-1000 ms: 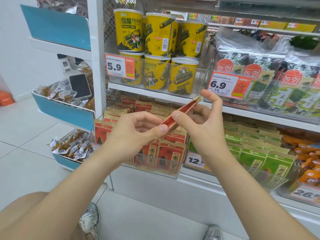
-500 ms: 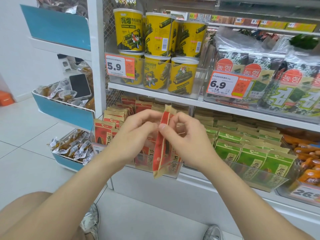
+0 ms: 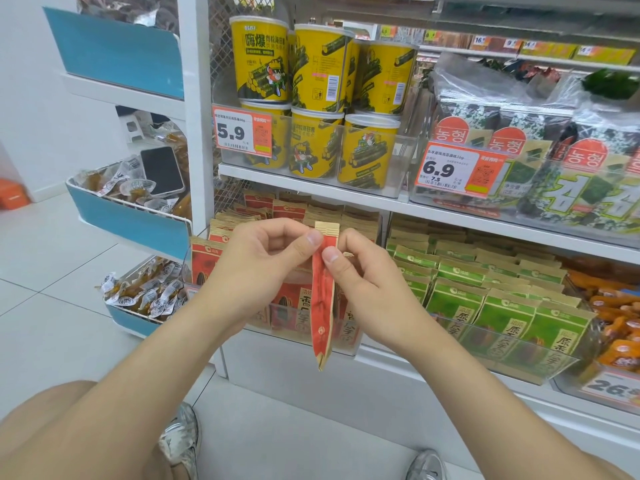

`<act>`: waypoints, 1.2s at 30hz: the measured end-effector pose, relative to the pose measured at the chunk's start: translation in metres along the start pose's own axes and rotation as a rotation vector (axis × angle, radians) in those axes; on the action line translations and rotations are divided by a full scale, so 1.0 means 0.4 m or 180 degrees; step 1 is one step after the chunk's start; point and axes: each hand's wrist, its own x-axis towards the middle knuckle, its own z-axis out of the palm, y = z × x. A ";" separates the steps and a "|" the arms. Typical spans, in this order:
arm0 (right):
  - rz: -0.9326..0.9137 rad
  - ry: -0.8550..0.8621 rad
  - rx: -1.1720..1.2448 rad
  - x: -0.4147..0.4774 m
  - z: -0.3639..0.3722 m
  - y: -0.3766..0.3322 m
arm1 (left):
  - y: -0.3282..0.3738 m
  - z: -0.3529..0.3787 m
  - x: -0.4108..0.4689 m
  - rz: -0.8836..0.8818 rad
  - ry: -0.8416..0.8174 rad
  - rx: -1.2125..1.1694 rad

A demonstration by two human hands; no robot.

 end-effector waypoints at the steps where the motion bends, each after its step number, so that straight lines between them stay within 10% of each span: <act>1: 0.0016 0.0006 0.0066 0.001 -0.001 0.000 | 0.001 0.000 0.000 -0.0016 -0.0010 -0.0041; 15: 0.0147 -0.0013 0.0199 0.000 -0.005 -0.004 | 0.000 -0.022 0.003 -0.0236 -0.0294 -0.0277; 28: 0.0284 0.0132 -0.0528 -0.008 -0.016 -0.024 | 0.000 -0.005 0.009 0.0071 0.0666 -0.0726; 36: 0.0252 0.0284 -0.0249 -0.008 -0.008 -0.021 | 0.001 -0.006 0.000 -0.0269 0.0035 -0.0031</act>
